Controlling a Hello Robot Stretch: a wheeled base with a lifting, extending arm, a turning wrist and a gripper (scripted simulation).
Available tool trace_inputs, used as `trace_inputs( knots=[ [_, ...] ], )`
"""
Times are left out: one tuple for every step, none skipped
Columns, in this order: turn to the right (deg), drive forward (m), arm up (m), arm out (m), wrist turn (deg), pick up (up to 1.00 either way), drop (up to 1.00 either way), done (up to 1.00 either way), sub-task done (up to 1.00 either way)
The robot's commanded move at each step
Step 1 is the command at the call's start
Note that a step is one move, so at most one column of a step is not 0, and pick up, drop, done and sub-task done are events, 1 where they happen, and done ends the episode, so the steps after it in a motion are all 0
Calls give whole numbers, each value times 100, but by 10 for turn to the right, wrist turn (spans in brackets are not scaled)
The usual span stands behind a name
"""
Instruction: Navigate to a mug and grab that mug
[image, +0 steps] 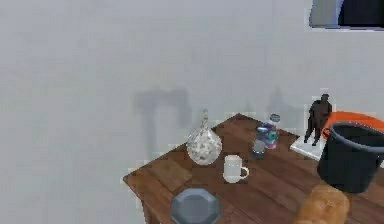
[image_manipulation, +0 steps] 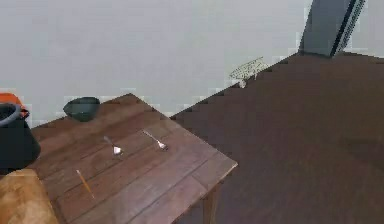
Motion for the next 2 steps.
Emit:
trace_inputs(
  knots=[
    [-450, 0, 0, 0, 0, 0, 0, 0, 0],
    [-270, 0, 0, 0, 0, 0, 0, 0, 0]
  ],
)
